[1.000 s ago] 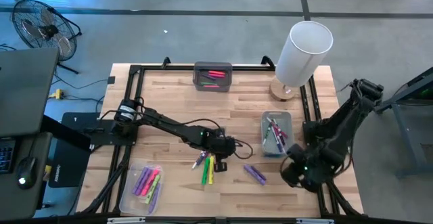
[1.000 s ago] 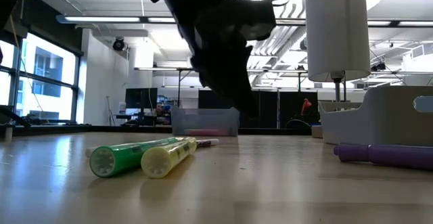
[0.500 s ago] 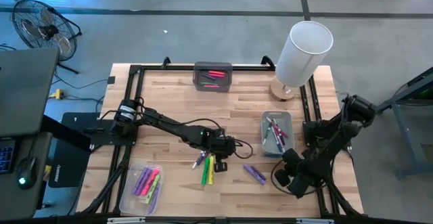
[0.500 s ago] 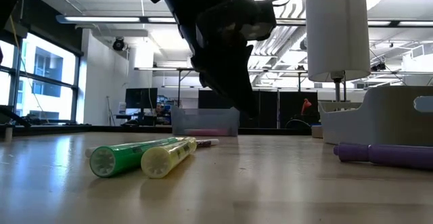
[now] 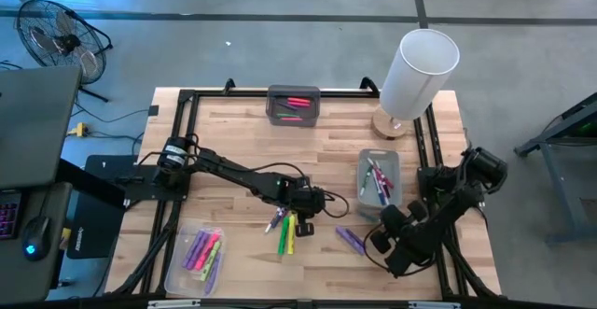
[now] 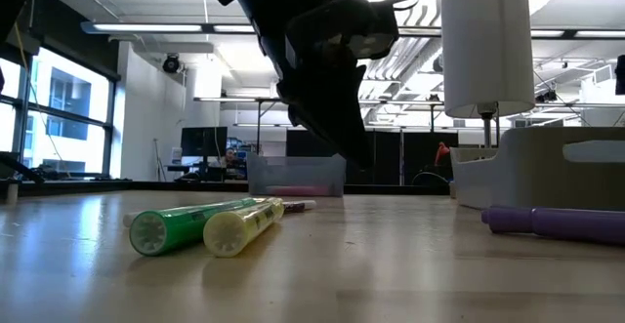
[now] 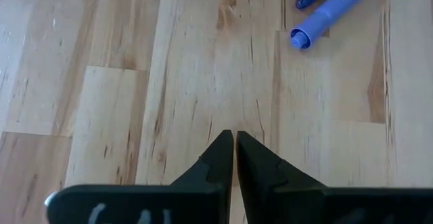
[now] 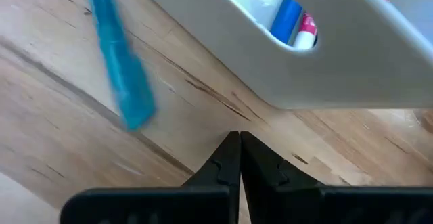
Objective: Pick & Place Markers
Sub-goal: Put the blue pen into the black bin
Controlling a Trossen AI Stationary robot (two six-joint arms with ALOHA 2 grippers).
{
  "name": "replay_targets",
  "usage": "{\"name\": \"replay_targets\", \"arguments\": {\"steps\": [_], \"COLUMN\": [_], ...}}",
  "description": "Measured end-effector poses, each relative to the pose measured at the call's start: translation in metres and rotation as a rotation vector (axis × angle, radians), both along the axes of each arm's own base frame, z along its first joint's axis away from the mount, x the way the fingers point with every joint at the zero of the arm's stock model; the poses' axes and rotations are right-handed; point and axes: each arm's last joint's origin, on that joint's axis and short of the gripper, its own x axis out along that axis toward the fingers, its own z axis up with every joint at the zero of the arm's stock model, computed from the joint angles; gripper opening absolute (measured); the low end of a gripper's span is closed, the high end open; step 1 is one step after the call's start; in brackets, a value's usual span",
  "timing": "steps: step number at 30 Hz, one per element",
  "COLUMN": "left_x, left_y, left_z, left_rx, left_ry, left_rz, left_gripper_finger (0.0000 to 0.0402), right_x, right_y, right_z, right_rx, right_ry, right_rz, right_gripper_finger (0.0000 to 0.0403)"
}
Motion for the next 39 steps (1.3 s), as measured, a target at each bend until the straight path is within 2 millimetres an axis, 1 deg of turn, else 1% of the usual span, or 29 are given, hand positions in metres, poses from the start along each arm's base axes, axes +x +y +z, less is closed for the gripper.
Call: {"name": "replay_targets", "arguments": {"steps": [4, 8, 11, 16, 20, 23, 26, 29, 33, 39], "left_x": [0.0, 0.0, 0.0, 0.0, 0.0, 0.0, -0.001, -0.002, -0.006, -0.013], "left_y": [0.0, 0.0, 0.0, 0.0, 0.0, -0.001, -0.002, -0.002, -0.001, 0.0], "left_z": [0.0, 0.0, 0.0, 0.0, 0.001, 0.0, 0.0, -0.001, -0.003, -0.007], "left_rx": [-0.001, -0.001, -0.002, -0.003, -0.004, -0.023, -0.043, -0.052, -0.049, -0.022], "left_ry": [-0.002, -0.003, -0.003, -0.003, -0.005, 0.0, 0.014, 0.033, 0.083, 0.165], "left_rz": [0.0, 0.0, -0.001, -0.001, -0.002, -0.02, -0.039, -0.049, -0.065, -0.108], "left_gripper_finger": [0.0017, 0.0017, 0.0017, 0.0017, 0.0017, 0.0017, 0.0017, 0.0017, 0.0017, 0.0017], "right_x": [0.006, 0.015, 0.015, 0.011, 0.012, 0.022, 0.037, 0.044, 0.05, 0.063], "right_y": [0.0, 0.005, 0.006, 0.01, 0.009, 0.008, 0.013, 0.015, 0.021, 0.034], "right_z": [0.003, 0.008, 0.009, 0.012, 0.012, 0.011, 0.011, 0.012, 0.023, 0.047], "right_rx": [-0.019, -0.034, -0.054, -0.031, -0.031, -0.043, 0.005, 0.031, 0.009, 0.029], "right_ry": [-0.003, -0.064, -0.057, -0.057, -0.064, -0.13, -0.184, -0.211, -0.261, -0.28], "right_rz": [0.047, 0.116, 0.169, 0.178, 0.178, 0.211, 0.292, 0.324, 0.32, 0.353], "right_gripper_finger": [0.0, 0.0, 0.0, 0.0, 0.0, 0.0, 0.0, 0.0, 0.0, 0.0]}}
